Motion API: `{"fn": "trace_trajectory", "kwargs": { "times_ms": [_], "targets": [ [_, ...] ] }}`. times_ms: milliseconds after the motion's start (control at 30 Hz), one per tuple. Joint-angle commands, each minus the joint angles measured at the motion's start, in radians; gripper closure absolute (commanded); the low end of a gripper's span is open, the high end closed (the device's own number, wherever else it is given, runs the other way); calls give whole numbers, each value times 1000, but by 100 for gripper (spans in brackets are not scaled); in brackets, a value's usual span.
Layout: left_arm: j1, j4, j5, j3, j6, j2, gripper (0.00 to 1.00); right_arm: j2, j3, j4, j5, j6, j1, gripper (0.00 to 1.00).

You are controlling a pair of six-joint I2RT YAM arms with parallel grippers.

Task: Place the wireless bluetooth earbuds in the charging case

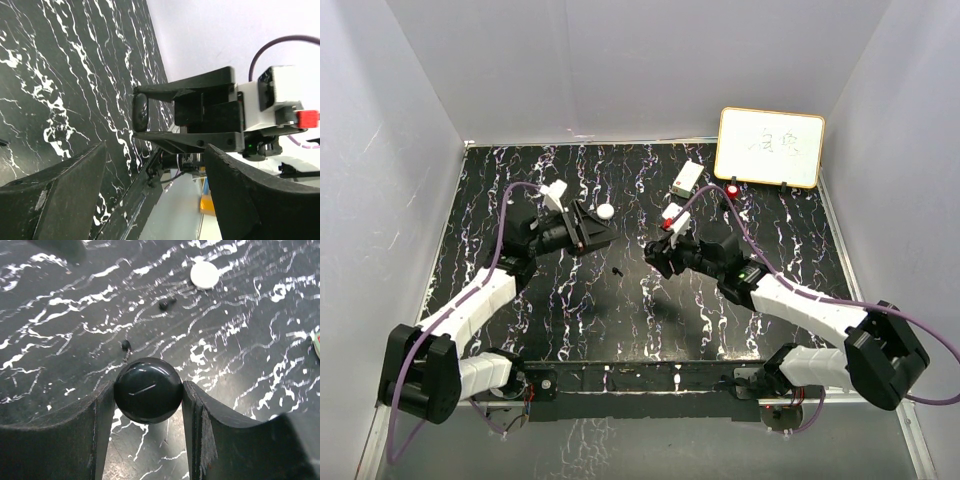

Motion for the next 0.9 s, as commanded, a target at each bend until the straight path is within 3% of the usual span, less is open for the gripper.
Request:
{"fn": "trace_trajectory", "kwargs": {
  "times_ms": [0, 333, 600, 867],
  "targets": [
    [-61, 32, 0, -17, 25, -3, 24, -47, -19, 108, -113, -51, 1, 84],
    [-185, 97, -72, -20, 26, 77, 28, -42, 14, 112, -151, -35, 1, 86],
    [-217, 147, -100, -33, 20, 111, 38, -47, 16, 118, -163, -16, 1, 87],
    [-243, 188, -117, -34, 9, 144, 41, -54, 14, 125, -175, -10, 1, 88]
  ]
}}
